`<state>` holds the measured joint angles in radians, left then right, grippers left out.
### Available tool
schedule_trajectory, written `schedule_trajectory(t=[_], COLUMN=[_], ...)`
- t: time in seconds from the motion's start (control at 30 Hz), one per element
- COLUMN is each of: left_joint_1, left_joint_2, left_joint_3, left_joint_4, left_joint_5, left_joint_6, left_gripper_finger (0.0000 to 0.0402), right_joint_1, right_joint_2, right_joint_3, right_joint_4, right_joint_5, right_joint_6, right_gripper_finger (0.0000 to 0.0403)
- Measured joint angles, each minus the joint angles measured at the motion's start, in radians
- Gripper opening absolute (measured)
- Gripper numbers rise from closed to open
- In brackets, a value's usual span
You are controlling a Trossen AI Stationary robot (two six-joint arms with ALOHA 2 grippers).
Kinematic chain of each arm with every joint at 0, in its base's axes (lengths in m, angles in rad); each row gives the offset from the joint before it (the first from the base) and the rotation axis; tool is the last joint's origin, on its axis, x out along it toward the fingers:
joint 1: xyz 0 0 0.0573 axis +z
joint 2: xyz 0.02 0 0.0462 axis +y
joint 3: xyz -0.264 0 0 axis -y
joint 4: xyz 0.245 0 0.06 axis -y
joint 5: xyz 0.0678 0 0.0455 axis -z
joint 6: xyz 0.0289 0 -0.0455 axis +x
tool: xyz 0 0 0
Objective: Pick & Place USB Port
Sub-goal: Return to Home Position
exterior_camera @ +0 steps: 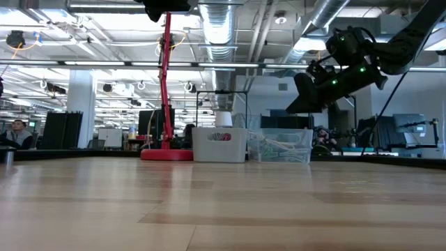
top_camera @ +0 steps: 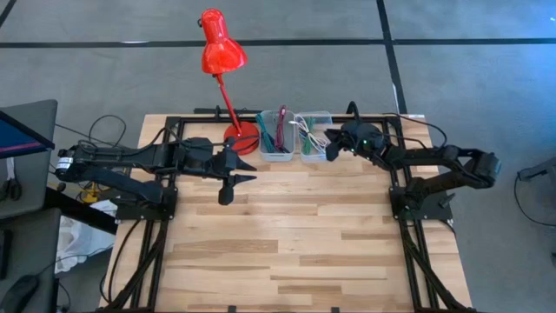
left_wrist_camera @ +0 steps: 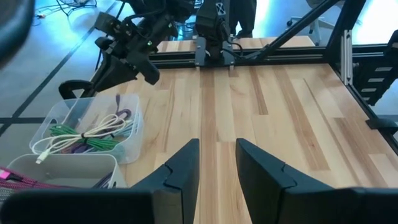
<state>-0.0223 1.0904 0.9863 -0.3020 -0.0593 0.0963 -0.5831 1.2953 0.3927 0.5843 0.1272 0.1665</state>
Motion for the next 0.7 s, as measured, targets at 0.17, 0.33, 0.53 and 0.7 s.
schedule_trajectory(t=[0.17, 0.33, 0.53, 0.7], left_joint_1=[0.0, 0.0, 0.007, 0.012], left_joint_2=[0.0, 0.0, 0.0, 0.0], left_joint_3=[-0.001, -0.001, -0.001, -0.001], left_joint_4=[-0.007, -0.006, 0.002, 0.011], left_joint_5=[0.0, 0.0, 0.0, 0.0], left_joint_6=[-0.01, -0.026, -0.026, -0.026], left_gripper_finger=[0.0104, 0.0104, 0.0104, 0.0104], right_joint_1=[0.039, 0.098, 0.155, 0.189], right_joint_2=[-0.027, -0.077, -0.156, -0.21], right_joint_3=[0.0, 0.0, 0.0, 0.0], right_joint_4=[0.07, 0.135, 0.132, 0.12], right_joint_5=[-0.027, -0.03, -0.1, -0.103], right_joint_6=[0.008, -0.02, -0.12, -0.121], right_gripper_finger=[0.0059, 0.0059, 0.006, 0.006])
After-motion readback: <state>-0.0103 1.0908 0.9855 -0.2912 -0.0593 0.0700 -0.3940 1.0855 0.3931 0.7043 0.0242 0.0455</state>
